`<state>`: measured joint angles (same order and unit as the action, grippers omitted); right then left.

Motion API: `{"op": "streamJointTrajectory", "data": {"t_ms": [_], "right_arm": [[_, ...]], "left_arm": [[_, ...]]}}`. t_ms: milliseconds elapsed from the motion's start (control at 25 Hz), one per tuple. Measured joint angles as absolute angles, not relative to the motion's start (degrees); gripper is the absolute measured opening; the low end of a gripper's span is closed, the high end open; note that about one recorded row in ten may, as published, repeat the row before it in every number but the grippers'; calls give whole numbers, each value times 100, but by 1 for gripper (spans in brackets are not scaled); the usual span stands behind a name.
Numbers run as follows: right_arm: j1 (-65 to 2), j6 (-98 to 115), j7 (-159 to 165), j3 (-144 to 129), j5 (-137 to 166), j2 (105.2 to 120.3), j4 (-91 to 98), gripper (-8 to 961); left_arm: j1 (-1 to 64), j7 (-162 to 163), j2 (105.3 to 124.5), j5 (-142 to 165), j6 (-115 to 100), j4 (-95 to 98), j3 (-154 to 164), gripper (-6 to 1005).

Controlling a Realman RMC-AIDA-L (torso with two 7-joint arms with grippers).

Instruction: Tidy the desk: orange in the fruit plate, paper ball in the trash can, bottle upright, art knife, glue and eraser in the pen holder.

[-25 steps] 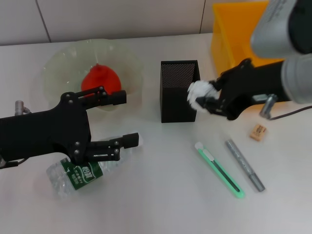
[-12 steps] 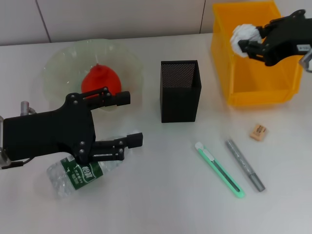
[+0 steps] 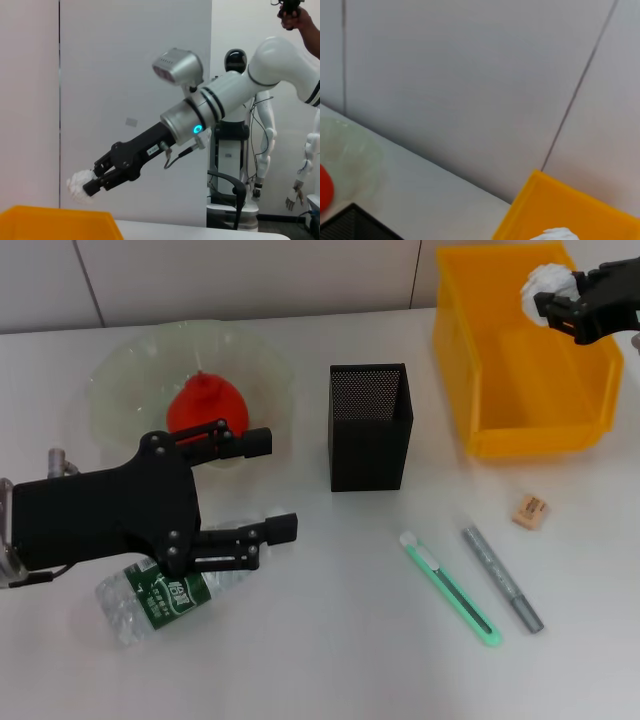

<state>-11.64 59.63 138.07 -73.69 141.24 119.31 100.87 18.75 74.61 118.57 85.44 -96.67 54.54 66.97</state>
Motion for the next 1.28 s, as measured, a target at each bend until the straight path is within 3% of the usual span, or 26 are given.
{"op": "streamJointTrajectory", "data": {"t_ms": [480,1280], "right_arm": [[-1485,4885,13595,-7248,14092,11926,8596,359],[-1591,4580,13582,-7144,13954,11924,8137,456]], "left_arm": [[1914,7395,11854,8516,-9675,5364,6707,827],[1926,7365,11837,8528,-9712,5384,6705,827]]}}
